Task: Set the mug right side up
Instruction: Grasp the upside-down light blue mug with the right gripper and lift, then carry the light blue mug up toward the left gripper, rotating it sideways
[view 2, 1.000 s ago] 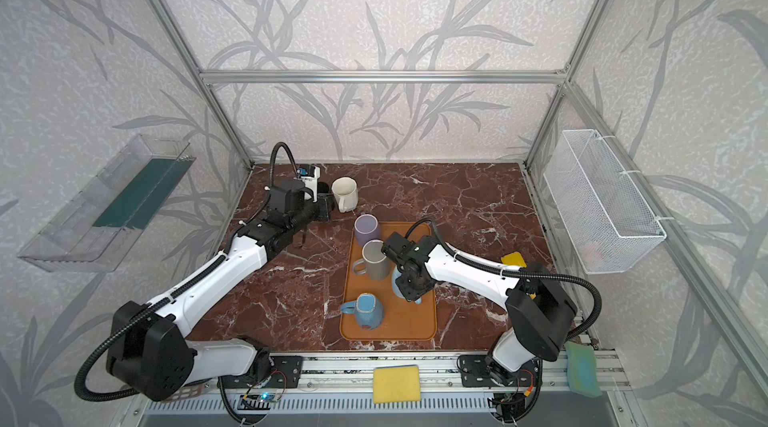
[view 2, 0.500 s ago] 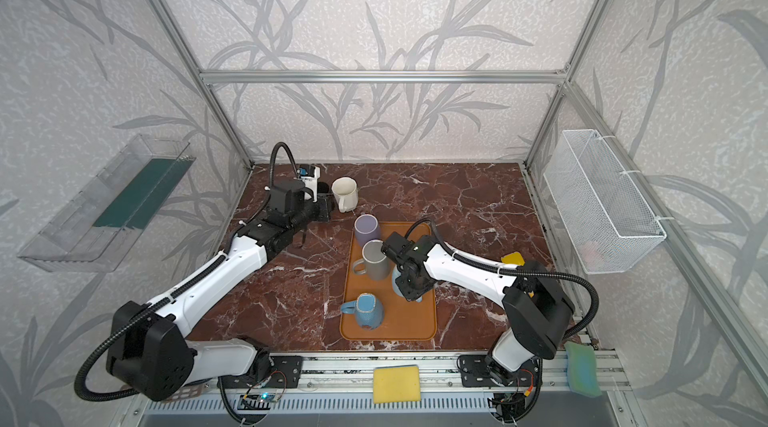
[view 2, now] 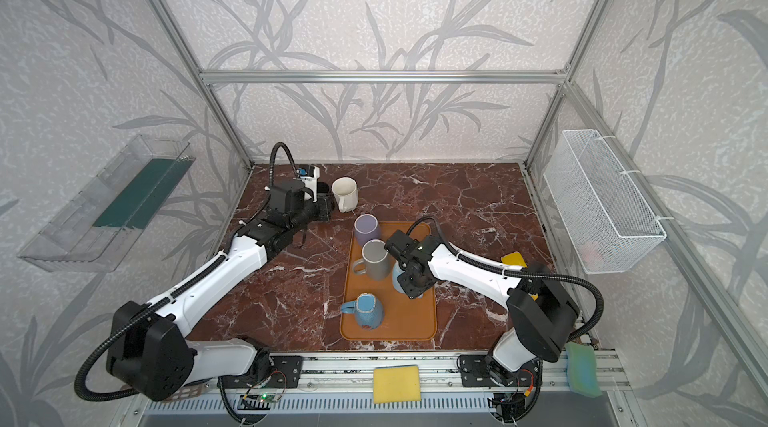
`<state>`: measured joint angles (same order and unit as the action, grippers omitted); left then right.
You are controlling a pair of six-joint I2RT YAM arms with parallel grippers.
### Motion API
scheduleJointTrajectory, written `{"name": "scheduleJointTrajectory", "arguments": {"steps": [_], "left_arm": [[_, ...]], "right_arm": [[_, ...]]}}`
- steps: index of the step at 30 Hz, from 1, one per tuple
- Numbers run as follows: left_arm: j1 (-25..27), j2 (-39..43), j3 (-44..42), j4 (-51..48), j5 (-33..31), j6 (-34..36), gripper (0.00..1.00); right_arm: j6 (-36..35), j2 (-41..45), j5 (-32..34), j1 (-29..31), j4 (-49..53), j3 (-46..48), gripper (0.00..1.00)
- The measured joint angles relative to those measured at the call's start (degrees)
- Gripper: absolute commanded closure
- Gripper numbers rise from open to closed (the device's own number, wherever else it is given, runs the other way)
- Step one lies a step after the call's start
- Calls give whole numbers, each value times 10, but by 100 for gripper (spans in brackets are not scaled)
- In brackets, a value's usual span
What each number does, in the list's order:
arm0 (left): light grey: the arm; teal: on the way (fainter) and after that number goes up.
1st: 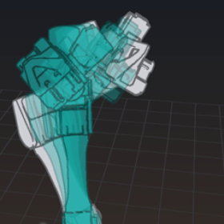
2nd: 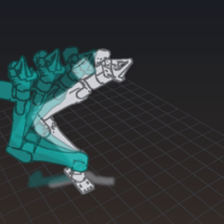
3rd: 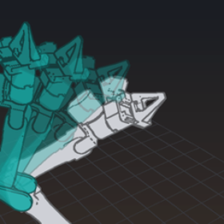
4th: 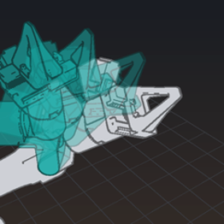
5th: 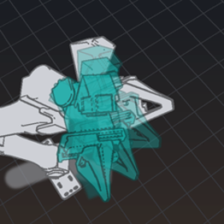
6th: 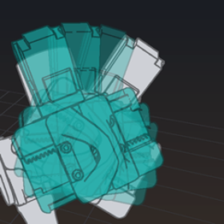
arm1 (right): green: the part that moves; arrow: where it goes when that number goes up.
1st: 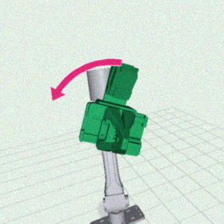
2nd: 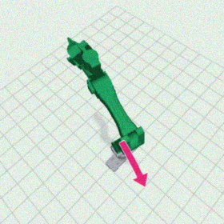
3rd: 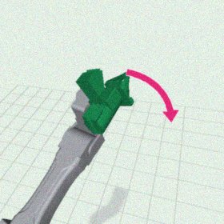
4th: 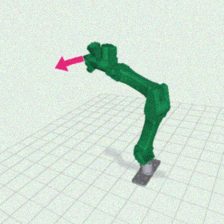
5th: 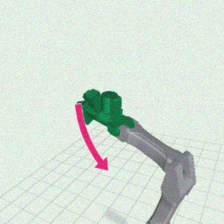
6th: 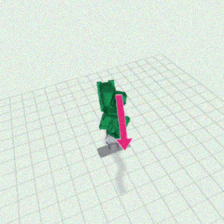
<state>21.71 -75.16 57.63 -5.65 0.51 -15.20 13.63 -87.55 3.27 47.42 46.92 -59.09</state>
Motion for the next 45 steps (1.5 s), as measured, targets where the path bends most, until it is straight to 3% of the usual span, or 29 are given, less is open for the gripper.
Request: {"name": "scheduleJointTrajectory", "arguments": {"steps": [15, 32, 45], "left_arm": [[3, 9, 0, 2, 6, -9, 70], [9, 16, -5, 15, 33, -31, 68], [19, 16, -8, 39, 109, -72, 68]], "right_arm": [[-19, 117, -114, -107, -108, 73, 100], [-28, 161, -180, -182, -194, 100, 100], [-28, 161, -234, -233, -240, 66, 100]]}}
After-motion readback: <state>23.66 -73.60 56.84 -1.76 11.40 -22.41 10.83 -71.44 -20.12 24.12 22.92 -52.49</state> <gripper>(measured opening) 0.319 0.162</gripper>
